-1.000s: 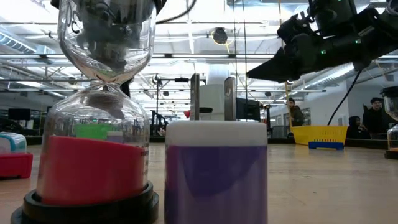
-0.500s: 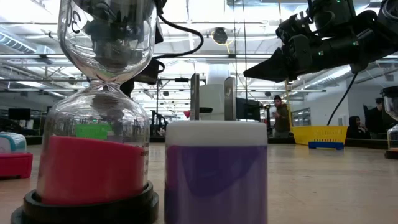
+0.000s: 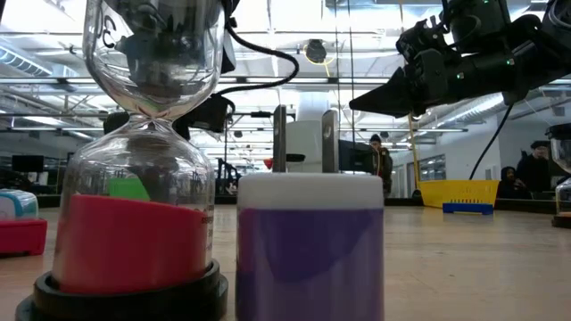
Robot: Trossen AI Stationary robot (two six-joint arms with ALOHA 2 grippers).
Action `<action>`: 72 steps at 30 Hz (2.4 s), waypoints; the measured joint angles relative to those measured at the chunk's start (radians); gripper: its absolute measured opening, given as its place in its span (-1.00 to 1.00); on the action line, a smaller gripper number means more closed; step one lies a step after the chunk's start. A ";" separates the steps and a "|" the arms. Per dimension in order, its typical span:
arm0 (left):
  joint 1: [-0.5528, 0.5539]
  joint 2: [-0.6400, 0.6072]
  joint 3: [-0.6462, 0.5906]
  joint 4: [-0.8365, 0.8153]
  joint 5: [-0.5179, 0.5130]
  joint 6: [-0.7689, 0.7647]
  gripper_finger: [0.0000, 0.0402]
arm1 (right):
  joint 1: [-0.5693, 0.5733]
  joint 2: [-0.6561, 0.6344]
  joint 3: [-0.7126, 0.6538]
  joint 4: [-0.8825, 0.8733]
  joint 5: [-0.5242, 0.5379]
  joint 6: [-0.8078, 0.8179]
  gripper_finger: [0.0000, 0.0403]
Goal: Pick & Place Office items
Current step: Put the top purple charger adapter into the black bin
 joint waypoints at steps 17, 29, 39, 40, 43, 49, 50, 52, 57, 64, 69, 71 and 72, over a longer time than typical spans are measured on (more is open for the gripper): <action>-0.210 -0.297 0.000 -0.223 0.085 -0.263 -0.31 | 0.000 0.000 0.000 0.001 0.000 -0.004 -1.00; -0.673 -0.391 0.000 -0.326 0.111 -0.687 -0.28 | 0.000 0.000 0.000 -0.001 0.000 -0.004 -1.00; -0.885 -0.341 0.000 -0.325 -0.071 -0.887 -0.27 | 0.000 0.000 0.000 -0.001 0.000 -0.003 -1.00; -0.889 -0.324 0.000 -0.325 -0.079 -0.887 -0.27 | 0.000 0.000 0.000 -0.001 0.000 -0.003 -1.00; -0.898 -0.269 0.000 -0.321 -0.079 -0.878 -0.27 | 0.000 0.000 0.000 -0.001 0.000 0.000 -1.00; -0.924 -0.181 0.000 -0.306 0.017 -0.894 -0.27 | 0.000 0.000 0.000 -0.001 0.000 0.000 -1.00; -0.931 -0.174 0.000 -0.295 0.023 -0.900 -0.27 | 0.000 0.000 0.000 -0.001 0.000 0.000 -1.00; -0.940 -0.164 0.000 -0.266 0.009 -0.901 -0.27 | 0.000 0.000 0.000 -0.001 0.000 0.000 -1.00; -0.946 -0.134 0.000 -0.239 -0.043 -0.874 -0.27 | 0.000 0.000 0.000 -0.002 0.000 0.000 -1.00; -0.946 -0.100 -0.001 -0.240 -0.045 -0.842 -0.27 | 0.000 0.000 0.000 -0.002 0.000 0.000 -1.00; -0.946 -0.096 0.000 -0.242 -0.050 -0.833 -0.27 | 0.000 0.000 0.000 -0.002 0.000 0.000 -1.00; -0.946 -0.096 -0.001 -0.244 -0.054 -0.833 -0.26 | 0.000 0.000 0.000 -0.002 0.000 0.000 -1.00; -0.946 -0.096 0.000 -0.245 -0.054 -0.833 -0.26 | 0.000 0.000 0.000 -0.002 0.000 0.000 -1.00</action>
